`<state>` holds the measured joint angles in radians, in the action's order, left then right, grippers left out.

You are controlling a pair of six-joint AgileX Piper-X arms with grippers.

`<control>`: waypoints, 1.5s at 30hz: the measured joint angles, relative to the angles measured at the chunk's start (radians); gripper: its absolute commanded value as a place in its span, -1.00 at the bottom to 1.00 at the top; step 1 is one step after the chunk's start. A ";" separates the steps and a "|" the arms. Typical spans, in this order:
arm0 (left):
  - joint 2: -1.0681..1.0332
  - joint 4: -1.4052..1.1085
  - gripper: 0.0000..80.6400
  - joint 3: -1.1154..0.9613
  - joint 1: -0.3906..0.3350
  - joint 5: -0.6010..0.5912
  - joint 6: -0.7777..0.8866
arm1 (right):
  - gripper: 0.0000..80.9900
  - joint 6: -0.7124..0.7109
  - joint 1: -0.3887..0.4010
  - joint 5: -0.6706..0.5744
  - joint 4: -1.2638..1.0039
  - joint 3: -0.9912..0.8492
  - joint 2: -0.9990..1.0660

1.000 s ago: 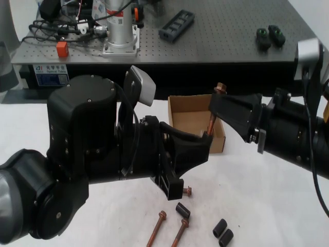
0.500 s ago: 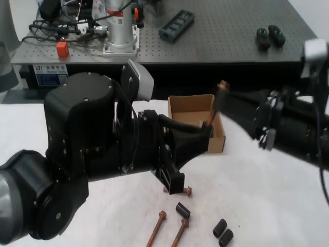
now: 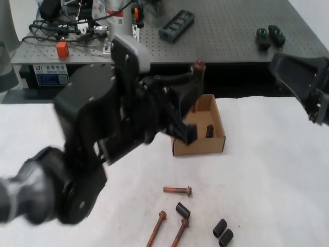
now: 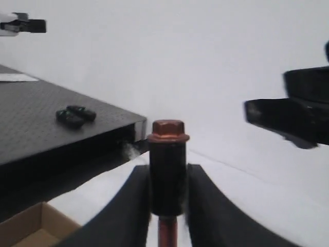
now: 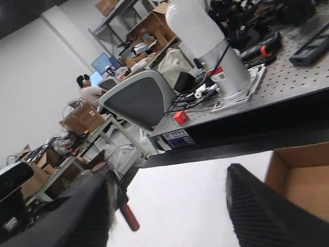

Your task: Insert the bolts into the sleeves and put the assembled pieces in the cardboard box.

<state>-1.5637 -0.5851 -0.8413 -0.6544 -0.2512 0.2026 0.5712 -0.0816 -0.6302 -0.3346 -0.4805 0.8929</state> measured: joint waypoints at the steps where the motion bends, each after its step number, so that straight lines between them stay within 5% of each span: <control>1: -0.039 0.064 -0.98 -0.060 0.000 0.025 0.003 | 0.17 -0.004 -0.027 0.000 0.011 0.000 0.000; 18: -0.887 1.195 -0.98 -1.290 0.031 0.110 0.034 | 0.17 -0.118 -0.099 0.071 0.197 0.000 0.000; 24: -0.927 1.248 -0.90 -1.314 0.034 0.110 0.034 | 0.17 -0.118 -0.099 0.079 0.197 0.000 0.000; 31: -0.924 1.264 0.01 -1.324 0.034 0.108 0.034 | 0.17 -0.120 -0.099 0.092 0.214 0.000 0.003; 38: -0.868 1.378 -0.15 -1.324 0.040 0.113 0.004 | 0.17 -0.271 -0.069 0.127 0.432 -0.058 0.057; 45: -0.669 1.494 -0.17 -1.226 0.076 0.209 -0.056 | 0.17 -0.559 0.120 0.368 0.886 -0.233 0.217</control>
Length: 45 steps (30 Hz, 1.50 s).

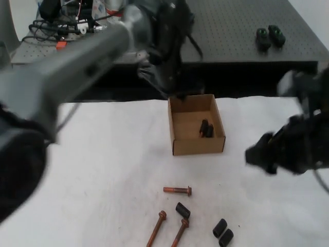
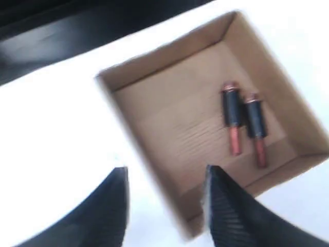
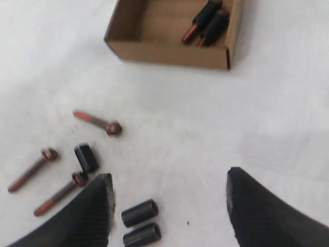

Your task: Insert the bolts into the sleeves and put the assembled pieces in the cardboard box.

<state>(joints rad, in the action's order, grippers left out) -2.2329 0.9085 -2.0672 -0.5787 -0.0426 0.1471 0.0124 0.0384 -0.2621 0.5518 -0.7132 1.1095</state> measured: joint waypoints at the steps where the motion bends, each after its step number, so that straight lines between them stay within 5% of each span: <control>1: 0.040 -0.007 -0.17 0.043 0.007 0.020 -0.005 | 0.17 -0.021 0.035 0.033 0.046 -0.020 0.030; 9: 0.445 -0.210 -0.17 0.653 0.041 0.075 -0.021 | 0.17 -0.036 0.286 0.136 0.106 -0.069 0.297; 15: 0.697 -0.308 -0.17 0.965 0.038 0.075 -0.022 | 0.17 -0.115 0.378 0.158 0.087 -0.198 0.493; 23: 0.925 -0.277 -0.17 1.166 0.038 0.075 -0.022 | 0.04 -0.184 0.442 0.185 0.102 -0.400 0.687; 32: 0.934 -0.253 -0.17 1.188 0.038 0.075 -0.043 | 0.02 -0.224 0.468 0.224 0.184 -0.480 0.790; 36: 0.934 -0.253 -0.17 1.188 0.038 0.075 -0.063 | -0.25 -0.245 0.476 0.262 0.228 -0.482 0.805; 41: 0.934 -0.253 -0.17 1.188 0.038 0.070 -0.089 | -0.93 -0.250 0.476 0.286 0.237 -0.482 0.805; 45: 0.922 -0.253 -0.17 1.188 0.038 -0.013 -0.113 | -0.98 -0.277 0.473 0.290 0.225 -0.482 0.805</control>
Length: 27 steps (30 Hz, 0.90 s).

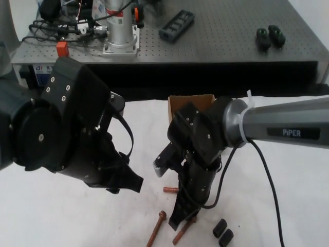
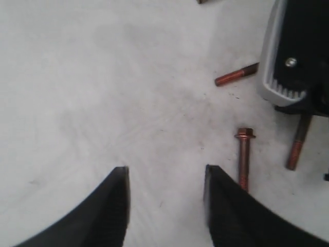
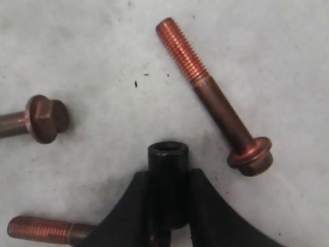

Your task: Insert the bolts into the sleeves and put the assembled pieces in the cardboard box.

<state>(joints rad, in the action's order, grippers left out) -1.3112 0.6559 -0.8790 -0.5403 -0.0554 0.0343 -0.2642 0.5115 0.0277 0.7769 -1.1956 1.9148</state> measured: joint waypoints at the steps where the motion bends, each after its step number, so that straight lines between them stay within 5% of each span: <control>1: 0.000 -0.003 -0.17 0.000 0.000 -0.031 0.000 | -0.98 0.001 -0.004 0.000 -0.005 0.000 0.000; 16: -0.350 -0.060 -0.17 -0.033 -0.102 -0.192 -0.014 | -0.98 0.068 -0.245 -0.141 -0.036 0.140 -0.412; 27: -0.477 -0.076 -0.17 -0.125 -0.126 -0.185 -0.014 | -0.98 0.132 -0.285 -0.149 -0.019 0.445 -0.680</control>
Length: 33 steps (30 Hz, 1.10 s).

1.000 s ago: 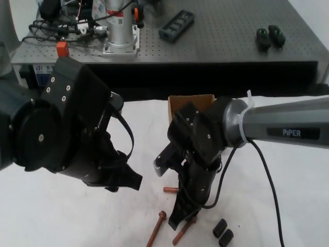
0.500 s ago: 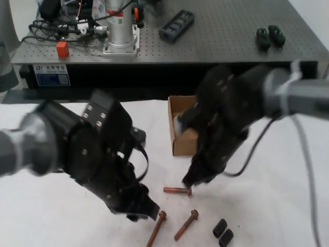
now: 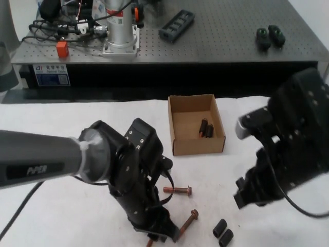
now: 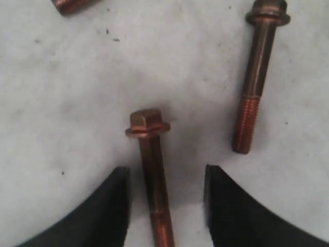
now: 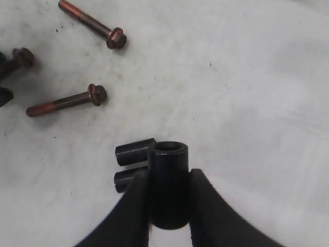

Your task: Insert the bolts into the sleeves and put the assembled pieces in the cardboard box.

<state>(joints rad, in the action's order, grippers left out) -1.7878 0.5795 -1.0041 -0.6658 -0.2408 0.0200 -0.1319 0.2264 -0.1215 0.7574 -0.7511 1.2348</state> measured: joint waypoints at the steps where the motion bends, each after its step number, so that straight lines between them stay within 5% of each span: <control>1: -0.006 0.000 -0.17 -0.007 0.000 0.005 0.000 | -0.98 0.005 0.000 0.000 0.000 0.012 -0.022; 4: -0.015 0.000 -0.32 -0.016 0.000 0.028 0.000 | -0.98 0.015 0.000 0.000 0.002 0.028 -0.055; 8: -0.018 0.010 -0.98 -0.020 0.000 0.041 0.000 | -0.98 0.022 0.000 0.000 0.002 0.038 -0.099; 16: 0.001 0.063 -0.98 -0.065 0.000 -0.008 0.030 | -0.98 0.047 0.000 -0.003 0.002 0.038 -0.164; 22: 0.191 -0.147 -0.98 -0.026 0.015 -0.029 0.130 | -0.98 0.087 0.000 -0.080 -0.024 0.093 -0.242; 29: 0.384 -0.674 -0.98 0.148 0.038 -0.219 0.332 | -0.98 0.157 0.023 -0.435 -0.167 0.278 -0.362; 33: 0.406 -0.981 -0.98 0.268 0.037 -0.328 0.510 | -0.98 0.362 0.127 -0.544 -0.596 0.367 -0.323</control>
<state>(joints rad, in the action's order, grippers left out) -1.3815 -0.4014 -0.7360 -0.6285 -0.5692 0.5296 0.2300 0.3531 -0.6651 0.1617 -0.3842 0.9115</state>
